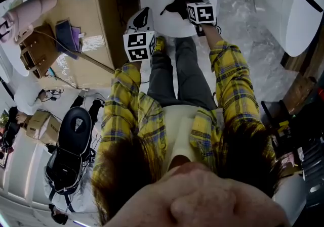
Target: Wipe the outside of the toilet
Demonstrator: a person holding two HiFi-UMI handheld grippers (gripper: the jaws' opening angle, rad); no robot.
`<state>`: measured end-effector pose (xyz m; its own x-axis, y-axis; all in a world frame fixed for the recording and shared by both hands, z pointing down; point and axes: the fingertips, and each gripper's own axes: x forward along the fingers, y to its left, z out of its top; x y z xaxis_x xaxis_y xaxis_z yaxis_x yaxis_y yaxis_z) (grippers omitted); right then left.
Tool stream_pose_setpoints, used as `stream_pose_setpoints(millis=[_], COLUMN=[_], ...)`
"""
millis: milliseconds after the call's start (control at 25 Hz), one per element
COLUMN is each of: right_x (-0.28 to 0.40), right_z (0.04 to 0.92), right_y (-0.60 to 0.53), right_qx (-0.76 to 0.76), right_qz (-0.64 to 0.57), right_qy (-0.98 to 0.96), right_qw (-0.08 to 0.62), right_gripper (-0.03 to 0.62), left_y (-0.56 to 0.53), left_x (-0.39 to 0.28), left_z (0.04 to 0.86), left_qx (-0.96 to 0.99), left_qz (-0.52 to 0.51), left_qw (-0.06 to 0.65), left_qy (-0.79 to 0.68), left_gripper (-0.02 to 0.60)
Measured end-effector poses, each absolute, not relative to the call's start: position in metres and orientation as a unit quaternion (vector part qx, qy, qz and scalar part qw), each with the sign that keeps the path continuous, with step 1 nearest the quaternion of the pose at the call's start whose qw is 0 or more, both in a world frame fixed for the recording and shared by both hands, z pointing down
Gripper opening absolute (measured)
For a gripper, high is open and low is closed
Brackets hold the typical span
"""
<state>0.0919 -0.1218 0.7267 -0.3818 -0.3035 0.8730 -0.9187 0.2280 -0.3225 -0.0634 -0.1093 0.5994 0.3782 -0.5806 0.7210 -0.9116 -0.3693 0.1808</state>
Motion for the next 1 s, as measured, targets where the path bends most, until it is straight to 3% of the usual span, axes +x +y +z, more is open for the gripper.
stream_pose_setpoints(millis=[600, 1000], right_x=[0.191, 0.213], right_z=[0.739, 0.724], right_y=[-0.103, -0.096], right_qx=[0.484, 0.514], right_qz=[0.421, 0.419], right_qy=[-0.669, -0.650], right_qw=[0.375, 0.371], right_gripper=[0.122, 0.122], left_y=[-0.113, -0.114], left_x=[-0.044, -0.052], left_z=[0.602, 0.601], left_qx=[0.790, 0.790], left_qz=[0.298, 0.297], left_qw=[0.285, 0.286], left_qy=[-0.454, -0.454], left_gripper=[0.006, 0.006])
